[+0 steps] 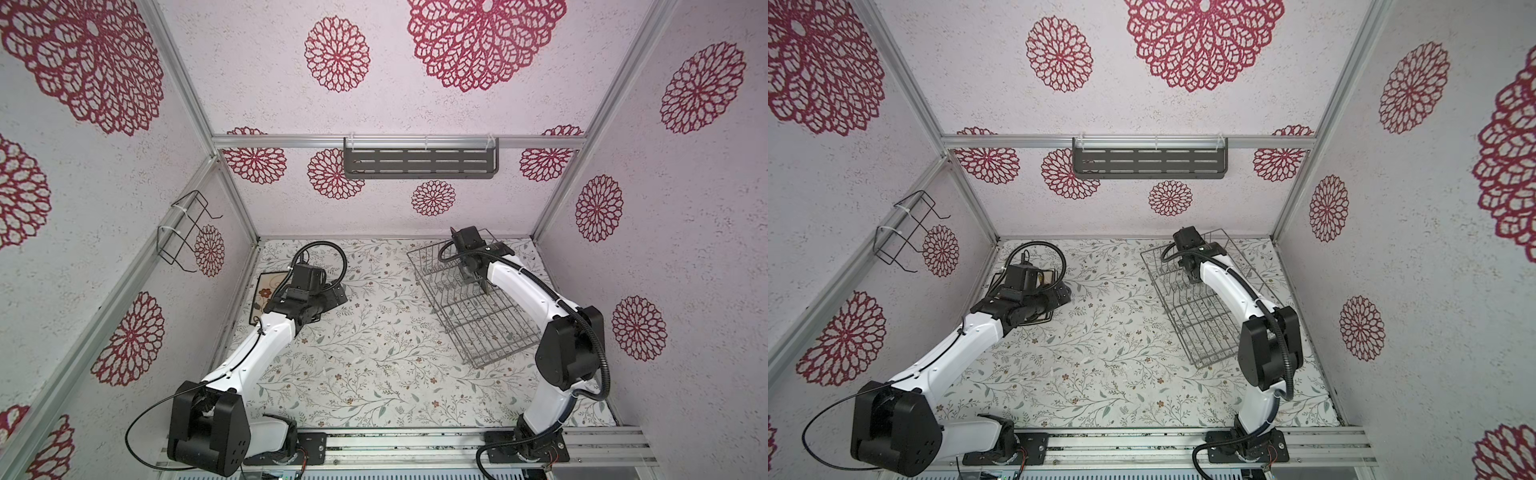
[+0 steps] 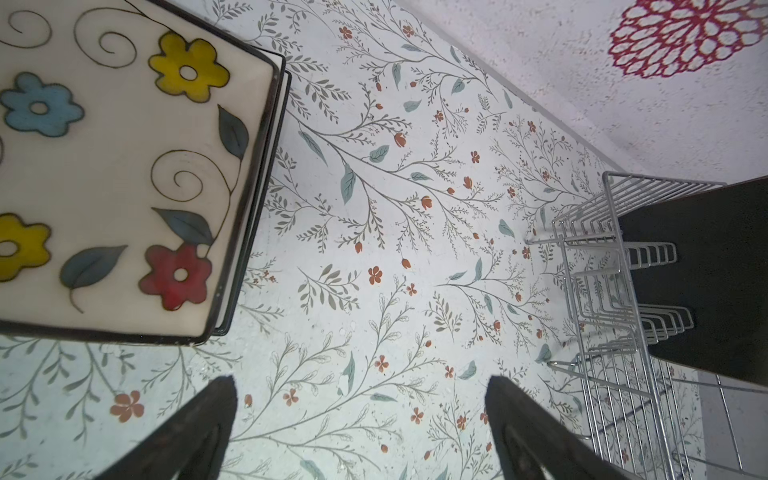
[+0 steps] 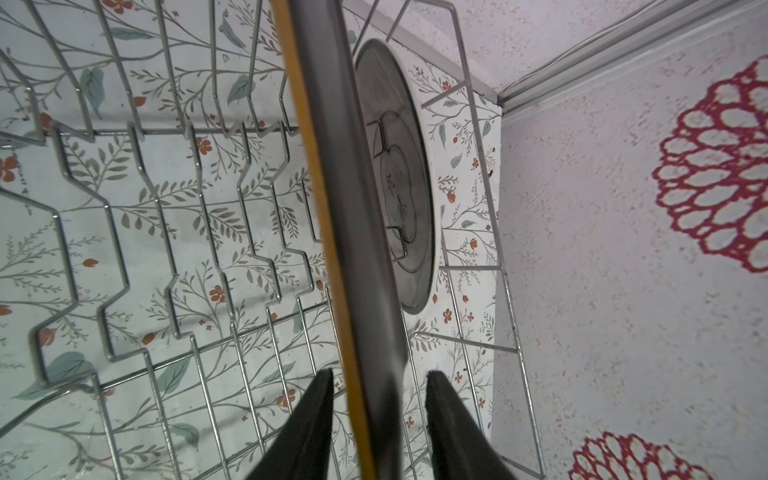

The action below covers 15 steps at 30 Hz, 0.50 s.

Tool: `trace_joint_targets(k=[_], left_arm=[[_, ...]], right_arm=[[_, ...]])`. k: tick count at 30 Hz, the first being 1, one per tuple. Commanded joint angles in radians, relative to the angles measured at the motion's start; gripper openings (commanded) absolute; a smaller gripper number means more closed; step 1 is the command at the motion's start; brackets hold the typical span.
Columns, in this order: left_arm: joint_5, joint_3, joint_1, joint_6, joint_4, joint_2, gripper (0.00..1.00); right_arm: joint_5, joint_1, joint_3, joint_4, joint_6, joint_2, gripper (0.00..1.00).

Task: Unload the plates from the dish rack
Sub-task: 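Grasp the dark plate's top edge with the right gripper and lift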

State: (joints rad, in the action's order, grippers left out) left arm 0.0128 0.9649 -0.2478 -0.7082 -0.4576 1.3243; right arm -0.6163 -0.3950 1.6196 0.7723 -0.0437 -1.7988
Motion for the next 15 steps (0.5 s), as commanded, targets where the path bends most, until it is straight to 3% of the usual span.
trace_joint_targets(k=[1, 15], left_arm=[[0.006, -0.015, -0.007, -0.005, 0.017, -0.005, 0.98], [0.023, 0.044, -0.085, -0.016, -0.006, 0.015, 0.97]], right_arm=[[-0.036, 0.01, 0.03, -0.016, -0.036, 0.003, 0.36], [-0.029, 0.011, 0.019, -0.061, -0.051, -0.011, 0.21]])
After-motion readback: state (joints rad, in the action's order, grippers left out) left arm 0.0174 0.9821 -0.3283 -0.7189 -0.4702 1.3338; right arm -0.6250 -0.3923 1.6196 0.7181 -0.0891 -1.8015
